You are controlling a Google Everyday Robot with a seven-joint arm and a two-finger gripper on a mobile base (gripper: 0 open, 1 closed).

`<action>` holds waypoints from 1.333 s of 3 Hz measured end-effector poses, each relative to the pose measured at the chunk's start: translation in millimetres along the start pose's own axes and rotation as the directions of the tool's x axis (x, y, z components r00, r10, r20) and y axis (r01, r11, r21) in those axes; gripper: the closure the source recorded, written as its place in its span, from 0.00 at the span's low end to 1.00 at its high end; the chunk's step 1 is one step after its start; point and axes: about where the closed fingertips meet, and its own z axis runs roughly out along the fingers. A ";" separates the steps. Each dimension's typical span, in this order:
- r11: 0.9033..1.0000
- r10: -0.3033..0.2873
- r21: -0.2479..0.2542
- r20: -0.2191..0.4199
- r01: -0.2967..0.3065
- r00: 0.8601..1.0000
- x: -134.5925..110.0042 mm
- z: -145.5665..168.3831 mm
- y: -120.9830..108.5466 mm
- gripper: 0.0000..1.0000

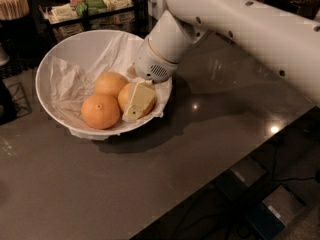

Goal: Pick orange from white bowl

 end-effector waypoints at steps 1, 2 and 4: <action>1.000 0.023 -0.013 -0.009 -0.023 1.000 7.8 10.0 -2.1 0.19; 0.999 0.042 -0.014 -0.014 -0.043 0.999 14.4 14.8 -2.1 0.21; 0.999 0.042 -0.014 -0.014 -0.043 0.999 14.3 14.9 -2.1 0.63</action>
Offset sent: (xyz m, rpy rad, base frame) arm 0.0064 -0.0099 -0.0301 -0.0157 0.0509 -0.0552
